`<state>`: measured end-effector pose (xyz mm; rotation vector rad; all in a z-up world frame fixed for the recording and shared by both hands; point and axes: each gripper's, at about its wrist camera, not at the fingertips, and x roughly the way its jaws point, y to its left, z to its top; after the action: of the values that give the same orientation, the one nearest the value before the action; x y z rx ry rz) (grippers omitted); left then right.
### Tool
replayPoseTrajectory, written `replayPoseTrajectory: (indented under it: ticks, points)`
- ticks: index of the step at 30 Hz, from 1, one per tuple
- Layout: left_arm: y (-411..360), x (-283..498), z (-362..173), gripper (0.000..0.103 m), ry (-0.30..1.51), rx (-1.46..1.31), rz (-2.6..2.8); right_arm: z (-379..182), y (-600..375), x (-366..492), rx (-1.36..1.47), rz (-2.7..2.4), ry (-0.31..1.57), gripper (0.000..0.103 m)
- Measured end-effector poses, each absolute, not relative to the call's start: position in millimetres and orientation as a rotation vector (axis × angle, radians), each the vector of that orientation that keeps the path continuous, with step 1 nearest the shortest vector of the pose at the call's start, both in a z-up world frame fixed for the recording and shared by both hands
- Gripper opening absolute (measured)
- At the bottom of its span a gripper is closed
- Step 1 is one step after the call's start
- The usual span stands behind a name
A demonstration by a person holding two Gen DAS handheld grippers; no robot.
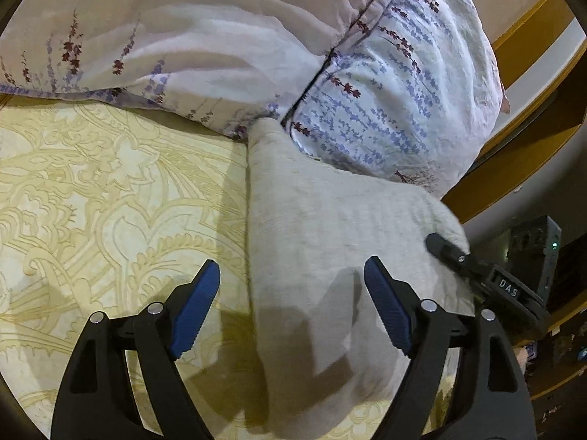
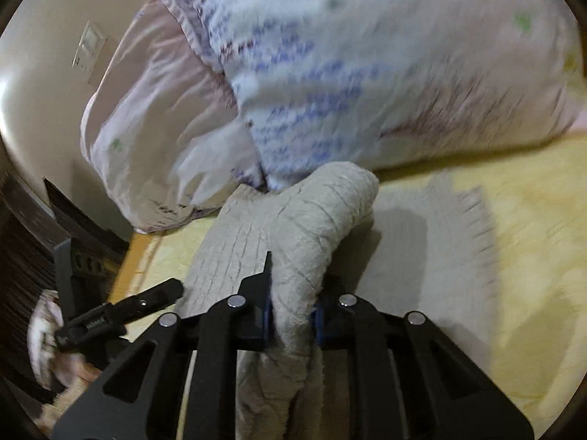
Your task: Fold small clothes
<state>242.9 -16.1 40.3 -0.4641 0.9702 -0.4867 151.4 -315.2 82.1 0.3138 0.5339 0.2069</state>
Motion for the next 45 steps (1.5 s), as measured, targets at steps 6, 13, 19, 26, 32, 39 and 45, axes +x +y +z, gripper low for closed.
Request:
replayPoseTrajectory:
  ticks: [6,13,19,26,32,39,45]
  points:
    - [-44.5,235.1,34.0,0.081,0.984,-0.460,-0.529,86.9,-346.7,137.4,0.254,0.071,0.520,0.016]
    - [-66.7,227.6,27.3,0.073,1.006,-0.461,-0.593,64.0,-375.2,152.5,0.242,-0.037,0.612,0.021]
    - [-63.1,218.9,24.1,0.069,1.012,-0.498,-0.611,56.4,-404.6,113.0,0.424,0.044,0.568,0.044]
    - [-67.3,209.1,19.7,0.065,1.017,-0.496,-0.613,37.9,-401.4,66.0,0.435,0.111,0.575,0.046]
    - [-73.9,201.4,19.9,0.055,0.994,-0.442,-0.578,28.5,-385.1,58.6,0.348,0.072,0.572,0.018]
    - [-75.4,191.6,20.8,0.052,0.980,-0.398,-0.573,26.0,-391.7,41.1,0.309,0.012,0.543,0.010]
    - [-71.6,191.1,22.1,0.054,1.007,-0.409,-0.596,13.2,-399.3,45.1,0.337,0.021,0.573,0.013]
